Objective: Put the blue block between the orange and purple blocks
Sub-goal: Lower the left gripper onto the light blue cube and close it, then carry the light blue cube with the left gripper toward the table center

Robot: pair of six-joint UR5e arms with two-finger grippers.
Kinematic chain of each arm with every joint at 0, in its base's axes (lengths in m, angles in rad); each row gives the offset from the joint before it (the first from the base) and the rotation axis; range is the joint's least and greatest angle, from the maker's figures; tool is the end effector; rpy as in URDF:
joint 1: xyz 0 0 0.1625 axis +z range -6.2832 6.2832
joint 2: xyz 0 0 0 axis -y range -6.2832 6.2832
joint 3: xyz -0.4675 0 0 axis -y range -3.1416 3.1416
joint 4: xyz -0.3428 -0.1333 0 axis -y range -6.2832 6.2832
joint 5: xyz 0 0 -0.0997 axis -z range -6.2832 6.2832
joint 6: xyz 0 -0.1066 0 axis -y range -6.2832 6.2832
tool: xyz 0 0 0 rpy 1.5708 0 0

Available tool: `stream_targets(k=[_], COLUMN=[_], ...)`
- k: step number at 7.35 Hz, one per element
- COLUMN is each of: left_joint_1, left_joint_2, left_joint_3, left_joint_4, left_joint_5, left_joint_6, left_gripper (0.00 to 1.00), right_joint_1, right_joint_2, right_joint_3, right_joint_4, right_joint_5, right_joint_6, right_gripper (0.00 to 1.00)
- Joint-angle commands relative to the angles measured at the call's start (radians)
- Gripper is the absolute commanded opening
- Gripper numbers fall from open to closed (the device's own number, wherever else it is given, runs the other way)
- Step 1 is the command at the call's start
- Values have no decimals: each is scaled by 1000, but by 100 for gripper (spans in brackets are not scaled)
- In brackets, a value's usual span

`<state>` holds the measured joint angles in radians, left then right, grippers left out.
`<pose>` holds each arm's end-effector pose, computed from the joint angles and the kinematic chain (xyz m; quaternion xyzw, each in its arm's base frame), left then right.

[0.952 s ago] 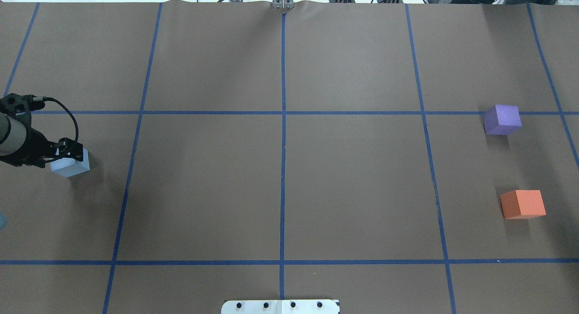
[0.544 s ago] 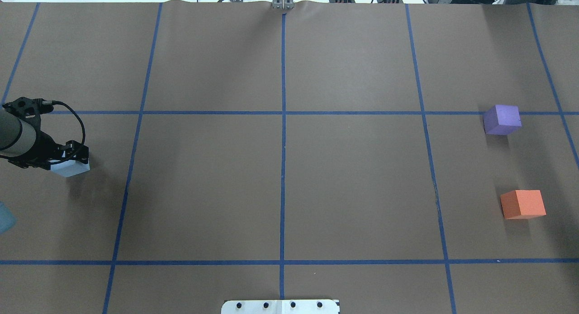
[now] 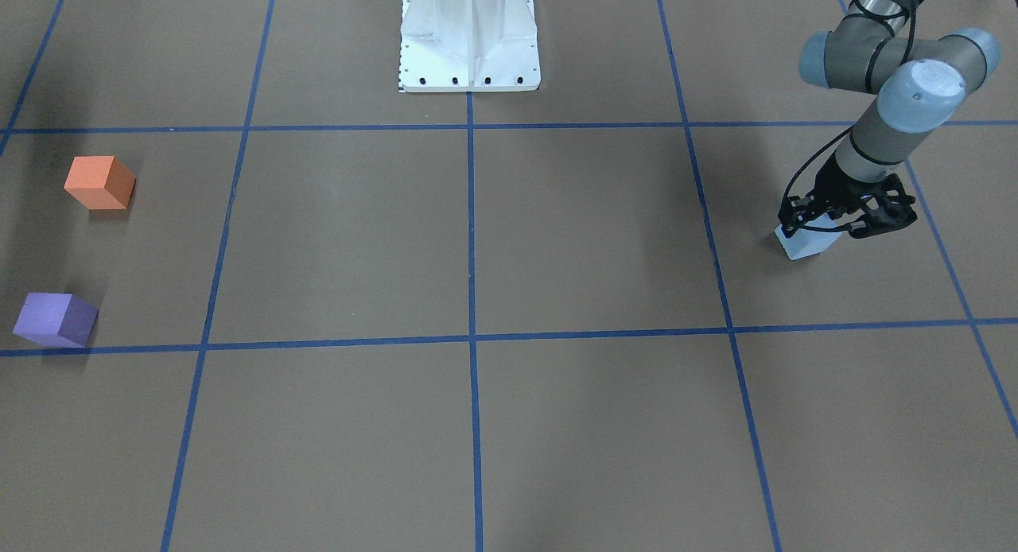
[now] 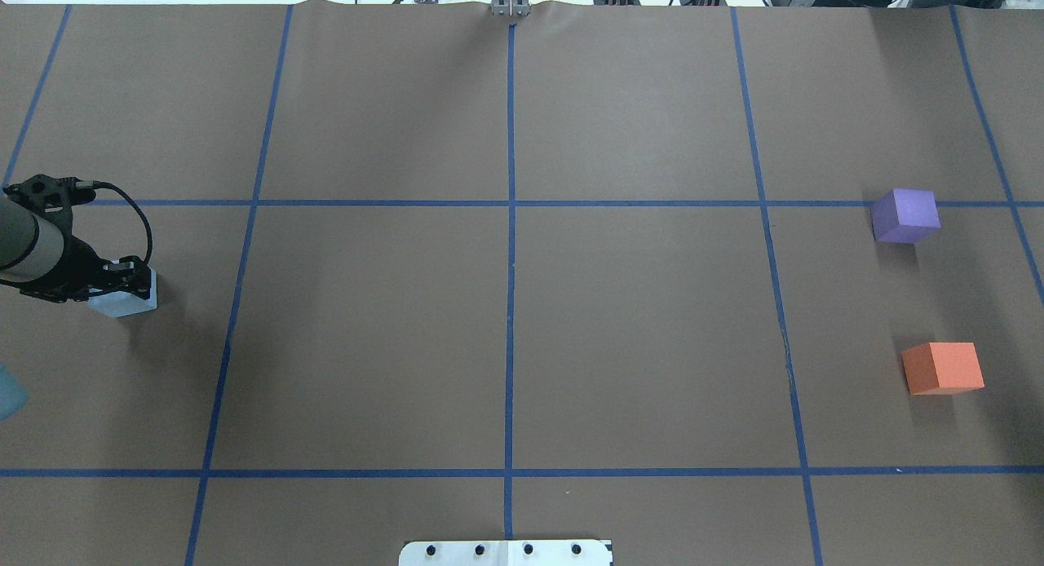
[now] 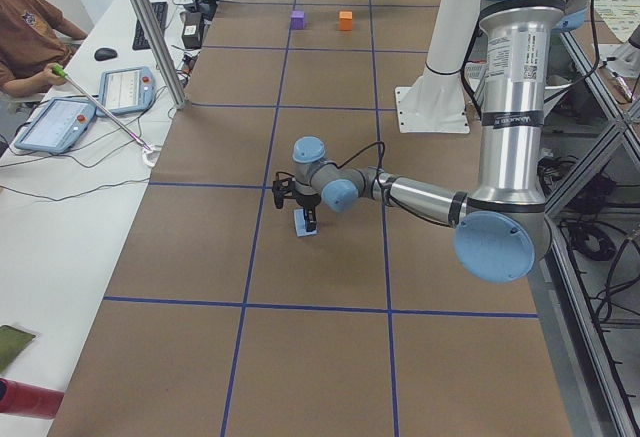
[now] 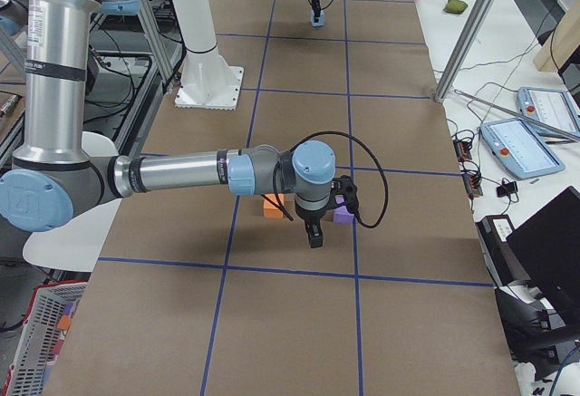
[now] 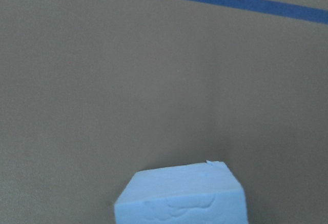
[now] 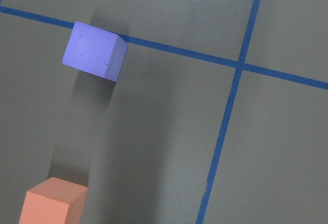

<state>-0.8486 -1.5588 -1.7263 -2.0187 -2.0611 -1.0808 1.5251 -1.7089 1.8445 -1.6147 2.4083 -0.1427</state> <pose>0.2476 -0.4067 0.6034 -0.0067 0.3658 -0.0959 0.9257 0.0366 -0.3832 0.6411 0.0615 -0.4037 -0.1044 0.9068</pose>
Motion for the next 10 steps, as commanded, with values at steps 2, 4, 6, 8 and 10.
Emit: stream_targets(k=[2,4,6,8,10], left_joint_1=[-9,-6,98,184,258], left_joint_2=[-30,-235,-529,-766,-893], left_joint_3=[-232,-291,-256,-71,134], left_joint_4=[282,469,679,690,625], left_joint_5=[-2,-2,4,7,116], left_joint_6=[25,64,55,50,52], left_gripper=[0,0,0,0,0], right_joint_1=[7,7,16,17,17], right_joint_2=[0,2,-6,-5,-8], right_joint_3=[4,10,27,45,39], right_joint_4=[-4,-4,4,13,30], right_joint_5=[-8,-11,-9,-8,-3], right_joint_6=[0,0,26,188,187], right_gripper=[100,100,100,100,100])
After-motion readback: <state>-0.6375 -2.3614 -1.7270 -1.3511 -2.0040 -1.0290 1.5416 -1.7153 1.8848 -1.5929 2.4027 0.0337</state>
